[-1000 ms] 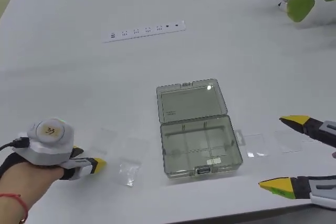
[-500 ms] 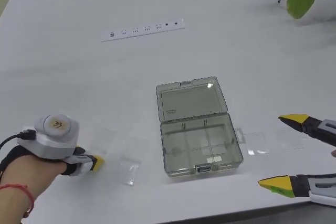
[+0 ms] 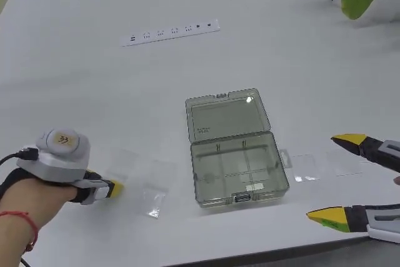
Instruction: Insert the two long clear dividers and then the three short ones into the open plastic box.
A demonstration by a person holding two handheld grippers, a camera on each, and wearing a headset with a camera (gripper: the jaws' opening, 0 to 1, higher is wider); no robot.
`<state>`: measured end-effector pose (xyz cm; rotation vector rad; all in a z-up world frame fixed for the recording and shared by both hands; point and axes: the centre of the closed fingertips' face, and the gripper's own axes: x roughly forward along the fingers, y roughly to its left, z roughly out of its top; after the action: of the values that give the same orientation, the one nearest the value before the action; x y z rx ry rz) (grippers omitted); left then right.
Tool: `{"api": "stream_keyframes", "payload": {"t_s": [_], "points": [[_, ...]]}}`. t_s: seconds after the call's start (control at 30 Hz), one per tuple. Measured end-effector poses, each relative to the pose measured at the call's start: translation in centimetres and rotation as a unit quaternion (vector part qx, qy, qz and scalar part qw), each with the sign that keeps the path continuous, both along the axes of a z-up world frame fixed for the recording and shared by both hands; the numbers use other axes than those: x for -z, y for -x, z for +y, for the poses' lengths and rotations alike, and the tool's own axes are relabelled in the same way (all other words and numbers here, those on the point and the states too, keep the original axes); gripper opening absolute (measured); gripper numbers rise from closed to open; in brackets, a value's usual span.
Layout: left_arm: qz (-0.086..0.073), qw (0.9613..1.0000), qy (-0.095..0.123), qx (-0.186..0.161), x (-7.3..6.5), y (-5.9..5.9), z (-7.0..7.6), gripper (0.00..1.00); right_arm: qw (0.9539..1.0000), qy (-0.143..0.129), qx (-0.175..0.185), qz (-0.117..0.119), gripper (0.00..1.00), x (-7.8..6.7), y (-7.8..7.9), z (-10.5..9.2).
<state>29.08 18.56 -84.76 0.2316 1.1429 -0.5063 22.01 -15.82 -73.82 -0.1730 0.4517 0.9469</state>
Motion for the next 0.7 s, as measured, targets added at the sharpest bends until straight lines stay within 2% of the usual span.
{"api": "stream_keyframes", "payload": {"t_s": [0.27,0.37,0.47,0.6,0.7], "points": [[-0.011,0.9995,0.023,-0.016,-0.3,0.2,-0.3,0.3,1.0,0.0,-0.005,-0.002,0.83,-0.5,-0.2,0.5],[-0.019,0.9982,0.047,-0.031,-1.0,0.1,-0.6,0.3,1.0,-0.003,-0.007,-0.005,0.82,-1.0,-0.3,0.8],[-0.036,0.9955,0.074,-0.046,-2.1,-0.1,-1.0,0.3,0.9999,-0.011,-0.005,-0.007,0.81,-1.7,-0.6,1.1],[-0.052,0.9925,0.096,-0.056,-3.5,0.0,-1.3,0.3,0.9998,-0.018,-0.002,-0.01,0.79,-2.7,-1.0,1.4],[-0.066,0.988,0.123,-0.066,-4.8,-0.1,-2.1,0.3,0.9996,-0.026,-0.001,-0.01,0.77,-3.2,-1.3,1.8]]}}
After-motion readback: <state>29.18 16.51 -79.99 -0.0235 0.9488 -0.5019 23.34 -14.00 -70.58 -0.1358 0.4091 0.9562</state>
